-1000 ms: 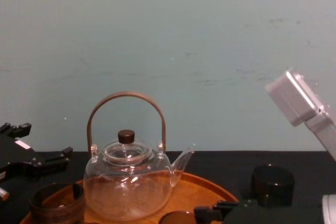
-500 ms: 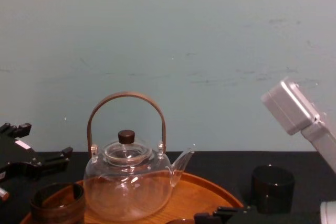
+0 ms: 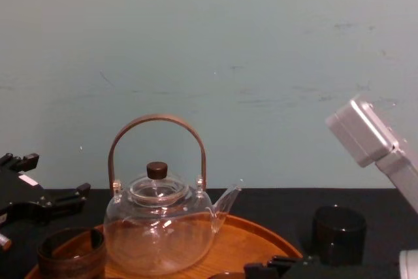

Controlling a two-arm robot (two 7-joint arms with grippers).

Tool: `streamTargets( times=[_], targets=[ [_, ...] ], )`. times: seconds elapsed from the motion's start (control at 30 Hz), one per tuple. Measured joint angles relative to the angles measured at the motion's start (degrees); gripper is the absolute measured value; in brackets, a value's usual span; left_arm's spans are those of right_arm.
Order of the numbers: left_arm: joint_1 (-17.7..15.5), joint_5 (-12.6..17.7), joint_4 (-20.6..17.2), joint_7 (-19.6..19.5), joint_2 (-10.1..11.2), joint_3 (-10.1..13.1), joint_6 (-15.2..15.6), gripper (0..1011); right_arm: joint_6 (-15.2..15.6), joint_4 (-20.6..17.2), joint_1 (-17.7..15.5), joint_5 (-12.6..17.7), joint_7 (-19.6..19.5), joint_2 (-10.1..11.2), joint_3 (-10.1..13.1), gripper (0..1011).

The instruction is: Pick up the glass from the table and place it on the tray.

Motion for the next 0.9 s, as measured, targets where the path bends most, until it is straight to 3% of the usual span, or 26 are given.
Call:
streamTargets(
  times=[0.07, 0.57, 0.9],
  targets=[
    [0.0, 0.0, 0.0, 0.0, 0.0, 0.0, 0.0, 1001, 0.01, -0.01, 0.0, 0.04, 0.0, 0.0, 0.01, 1002],
    [0.0, 0.0, 0.0, 0.0, 0.0, 0.0, 0.0, 1001, 0.06, -0.04, 0.0, 0.14, 0.0, 0.0, 0.08, 1002],
    [0.0, 0.0, 0.0, 0.0, 0.0, 0.0, 0.0, 1001, -1.71, -4.43, -3.03, 3.77, 2.07, 4.16, 3.14, 1002]
  ],
)
